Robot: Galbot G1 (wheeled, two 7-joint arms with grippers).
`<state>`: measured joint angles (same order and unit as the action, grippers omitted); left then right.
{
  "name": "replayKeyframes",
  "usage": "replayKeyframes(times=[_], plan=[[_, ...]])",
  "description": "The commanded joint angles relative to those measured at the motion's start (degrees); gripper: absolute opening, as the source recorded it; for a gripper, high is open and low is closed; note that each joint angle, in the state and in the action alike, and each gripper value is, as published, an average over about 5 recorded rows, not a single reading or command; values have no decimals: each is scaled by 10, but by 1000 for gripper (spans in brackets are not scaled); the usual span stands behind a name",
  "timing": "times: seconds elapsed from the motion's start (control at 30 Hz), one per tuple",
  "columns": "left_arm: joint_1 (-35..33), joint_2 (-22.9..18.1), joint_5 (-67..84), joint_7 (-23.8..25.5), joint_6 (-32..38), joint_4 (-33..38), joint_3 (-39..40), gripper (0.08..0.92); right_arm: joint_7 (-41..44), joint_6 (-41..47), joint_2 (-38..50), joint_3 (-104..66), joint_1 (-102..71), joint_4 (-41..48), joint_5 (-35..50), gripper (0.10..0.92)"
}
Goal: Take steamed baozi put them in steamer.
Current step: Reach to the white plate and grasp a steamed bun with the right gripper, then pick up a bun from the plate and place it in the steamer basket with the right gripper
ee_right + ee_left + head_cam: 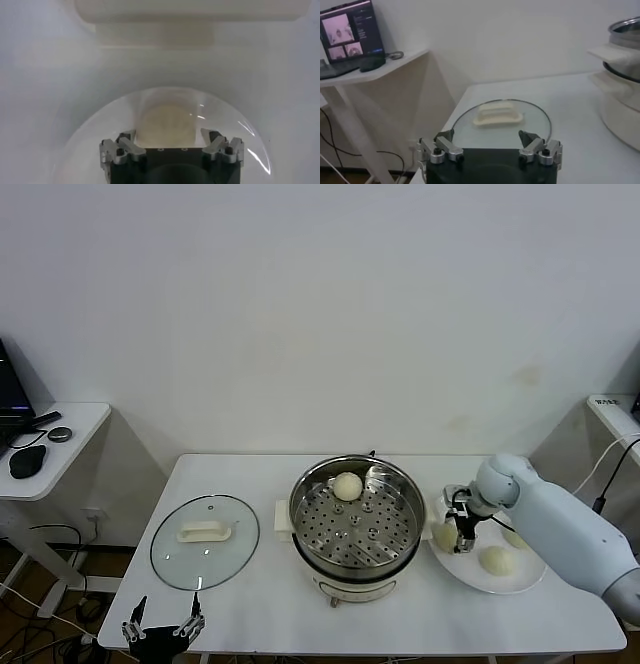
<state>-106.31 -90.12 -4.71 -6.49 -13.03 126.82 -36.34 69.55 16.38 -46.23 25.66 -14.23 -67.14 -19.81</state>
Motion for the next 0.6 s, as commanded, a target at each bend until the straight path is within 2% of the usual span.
replayKeyframes(times=[0.03,0.17,0.27,0.6], plan=[[1,1,0,0,0,-1,0,823,0,1,1,-3,-1,0,2,576],[6,0,-4,-1,0,-2,2,823,4,12,14,-9,10,-12,21,467],[13,0,-7,-1,0,-4,7,823,13,21,43,0,38,-36,44,420],[31,10,-15,-7,0,0,15,823,60,89,160,187,299,-156,227,407]])
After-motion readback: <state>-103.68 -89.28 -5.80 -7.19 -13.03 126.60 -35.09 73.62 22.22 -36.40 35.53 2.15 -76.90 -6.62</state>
